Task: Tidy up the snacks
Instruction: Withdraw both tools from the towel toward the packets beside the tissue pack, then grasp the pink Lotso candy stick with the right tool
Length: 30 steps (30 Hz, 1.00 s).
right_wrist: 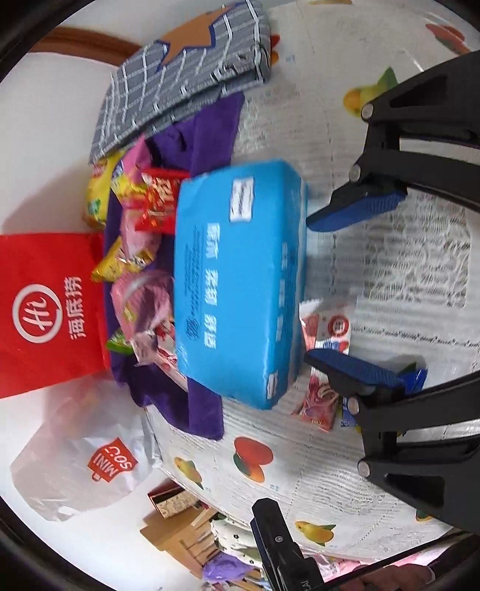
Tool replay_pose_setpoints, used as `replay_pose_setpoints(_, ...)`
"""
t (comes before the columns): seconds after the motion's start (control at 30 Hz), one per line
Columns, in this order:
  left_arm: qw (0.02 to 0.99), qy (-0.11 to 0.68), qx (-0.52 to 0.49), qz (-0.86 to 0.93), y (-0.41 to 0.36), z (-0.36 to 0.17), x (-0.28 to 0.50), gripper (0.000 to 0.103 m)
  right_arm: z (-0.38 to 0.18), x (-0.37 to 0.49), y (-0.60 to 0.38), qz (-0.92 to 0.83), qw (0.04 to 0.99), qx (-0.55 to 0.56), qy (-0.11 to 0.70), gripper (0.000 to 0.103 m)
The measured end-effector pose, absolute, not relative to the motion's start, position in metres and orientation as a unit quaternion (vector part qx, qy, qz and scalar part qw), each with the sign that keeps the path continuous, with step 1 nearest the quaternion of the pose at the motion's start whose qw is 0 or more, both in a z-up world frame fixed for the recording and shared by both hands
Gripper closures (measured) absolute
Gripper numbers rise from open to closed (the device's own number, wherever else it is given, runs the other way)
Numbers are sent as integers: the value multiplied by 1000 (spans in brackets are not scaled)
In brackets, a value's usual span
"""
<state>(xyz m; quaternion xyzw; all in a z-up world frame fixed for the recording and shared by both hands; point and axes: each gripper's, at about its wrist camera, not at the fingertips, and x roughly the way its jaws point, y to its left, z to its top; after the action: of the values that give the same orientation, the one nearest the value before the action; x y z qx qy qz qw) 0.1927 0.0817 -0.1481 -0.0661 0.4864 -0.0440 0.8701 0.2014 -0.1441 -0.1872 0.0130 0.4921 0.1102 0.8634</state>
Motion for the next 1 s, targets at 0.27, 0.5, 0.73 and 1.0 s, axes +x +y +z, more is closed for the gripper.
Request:
replay_pose_setpoints(0.27,867,492,-67,-47,82,-153,193,38,-198,211,-140,139,847,45,511,62)
replay_pose_setpoints(0.5,870,487,-63,-46,80,-148,187,38,-190,203,-142,156,851,54,499,101)
replay_pose_setpoints(0.73,873,482,-64,-40,79,-143,180,38,-178,178,-147,164,863,23,478,102)
replay_pose_setpoints(1.0,873,482,-74,-15,91,-143,177,38,-166,166,-117,197,872,-29,448,54)
